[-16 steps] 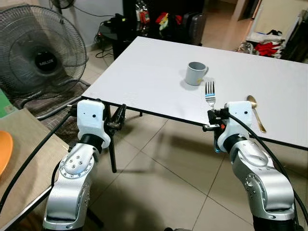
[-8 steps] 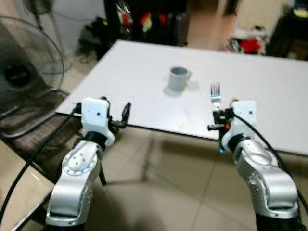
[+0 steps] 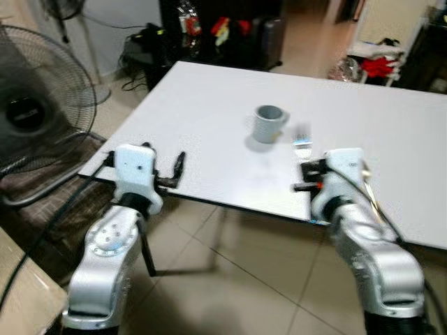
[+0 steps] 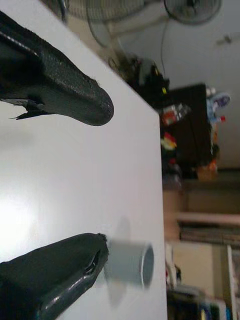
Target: Setting the table
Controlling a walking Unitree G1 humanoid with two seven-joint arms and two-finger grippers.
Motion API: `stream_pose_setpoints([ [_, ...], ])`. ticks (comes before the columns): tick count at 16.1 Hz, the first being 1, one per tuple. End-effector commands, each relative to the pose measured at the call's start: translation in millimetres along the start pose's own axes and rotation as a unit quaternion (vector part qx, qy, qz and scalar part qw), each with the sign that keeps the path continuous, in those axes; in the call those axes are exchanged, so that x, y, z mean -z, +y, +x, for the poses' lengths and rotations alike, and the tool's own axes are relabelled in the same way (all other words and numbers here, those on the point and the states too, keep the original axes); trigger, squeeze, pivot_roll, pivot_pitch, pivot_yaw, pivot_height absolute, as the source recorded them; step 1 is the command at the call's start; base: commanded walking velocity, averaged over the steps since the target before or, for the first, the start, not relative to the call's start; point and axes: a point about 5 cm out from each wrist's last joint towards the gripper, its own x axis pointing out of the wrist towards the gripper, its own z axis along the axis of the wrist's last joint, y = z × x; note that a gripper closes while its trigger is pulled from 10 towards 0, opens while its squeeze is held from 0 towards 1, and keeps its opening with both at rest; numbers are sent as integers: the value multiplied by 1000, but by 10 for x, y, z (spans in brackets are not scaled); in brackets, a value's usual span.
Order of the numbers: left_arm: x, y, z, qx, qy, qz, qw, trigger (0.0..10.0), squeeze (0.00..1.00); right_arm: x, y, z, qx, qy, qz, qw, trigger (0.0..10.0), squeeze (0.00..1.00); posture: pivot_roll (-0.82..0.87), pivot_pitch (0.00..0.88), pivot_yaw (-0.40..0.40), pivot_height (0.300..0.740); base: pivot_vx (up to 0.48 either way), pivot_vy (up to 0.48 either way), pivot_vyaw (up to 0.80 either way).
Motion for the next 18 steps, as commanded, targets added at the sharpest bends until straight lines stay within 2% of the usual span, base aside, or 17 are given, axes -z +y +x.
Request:
stream_pose_setpoints([
  [1,-10,-29,15,11,-1,-2,1000,10000,0,-24,-60,-15,9,-3,-3,1000,10000,0,-63,0,-10,740,259,0,0],
  [7,-7,-60,34,22,-2,-5,1000,10000,0,-9,-58,-1,12,7,1,1000,10000,0,-80,0,1,740,260,0,0],
  [12,-6,-112,56,36,-2,-8,999,10000,0,78,-40,71,14,51,-1,999,10000,0,-82,0,-11,740,268,0,0],
  [18,5,-132,53,49,4,-2,999,10000,0,109,-40,101,18,64,0,998,10000,0,-76,0,-18,740,0,0,0],
])
